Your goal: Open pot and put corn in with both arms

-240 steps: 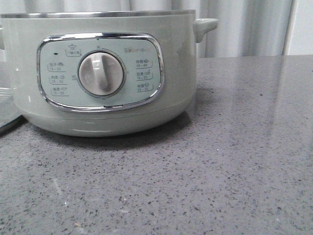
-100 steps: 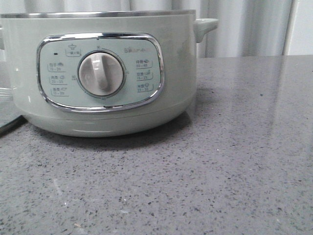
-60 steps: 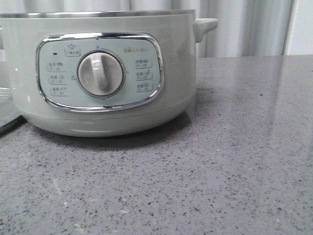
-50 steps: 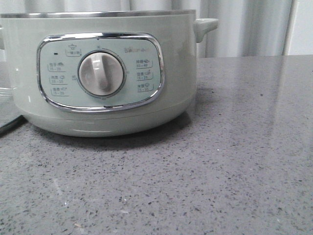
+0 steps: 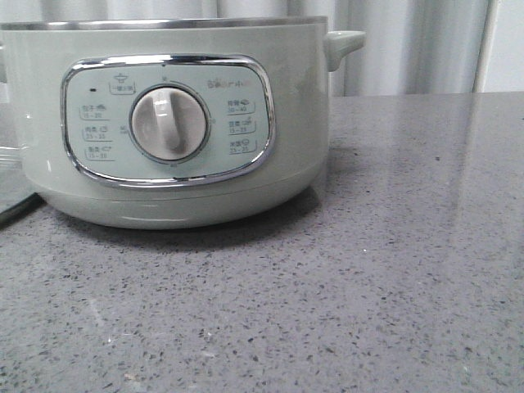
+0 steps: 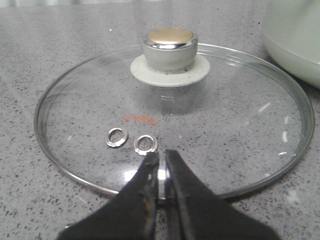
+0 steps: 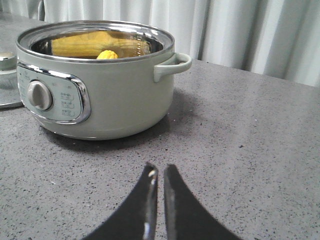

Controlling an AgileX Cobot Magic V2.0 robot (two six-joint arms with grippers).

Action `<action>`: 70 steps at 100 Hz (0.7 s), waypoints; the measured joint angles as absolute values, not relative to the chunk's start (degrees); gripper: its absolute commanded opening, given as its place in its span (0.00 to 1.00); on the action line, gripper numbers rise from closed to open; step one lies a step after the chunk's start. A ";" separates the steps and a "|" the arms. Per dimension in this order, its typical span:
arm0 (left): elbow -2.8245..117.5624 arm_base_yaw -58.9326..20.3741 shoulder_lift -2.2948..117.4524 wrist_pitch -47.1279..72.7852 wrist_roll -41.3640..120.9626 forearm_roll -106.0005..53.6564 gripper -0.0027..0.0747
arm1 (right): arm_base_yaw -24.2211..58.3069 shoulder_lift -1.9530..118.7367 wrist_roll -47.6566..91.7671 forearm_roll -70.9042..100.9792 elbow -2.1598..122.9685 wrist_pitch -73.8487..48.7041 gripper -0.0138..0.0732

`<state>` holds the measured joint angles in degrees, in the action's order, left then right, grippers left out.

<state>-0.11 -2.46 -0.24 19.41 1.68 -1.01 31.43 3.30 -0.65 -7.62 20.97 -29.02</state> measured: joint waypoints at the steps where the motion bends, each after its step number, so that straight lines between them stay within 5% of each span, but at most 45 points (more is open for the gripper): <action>1: -0.11 -2.46 -0.24 19.41 1.68 -1.01 0.01 | 31.43 3.30 -0.65 -7.62 20.97 -29.02 0.10; 30: -0.11 -2.46 -0.24 19.41 1.68 -1.01 0.01 | 28.34 3.25 -0.65 -7.62 19.74 -28.48 0.10; 51: -0.11 -2.46 -0.24 19.41 1.68 -1.01 0.01 | 13.98 3.25 -0.65 -7.62 13.09 -22.52 0.10; 70: -0.11 -2.46 -0.24 19.41 1.68 -1.01 0.01 | 0.42 3.25 -0.80 -6.80 1.76 -1.79 0.10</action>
<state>-0.11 -2.46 -0.24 19.41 1.68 -1.01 0.42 3.25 -0.80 -6.80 1.76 -1.79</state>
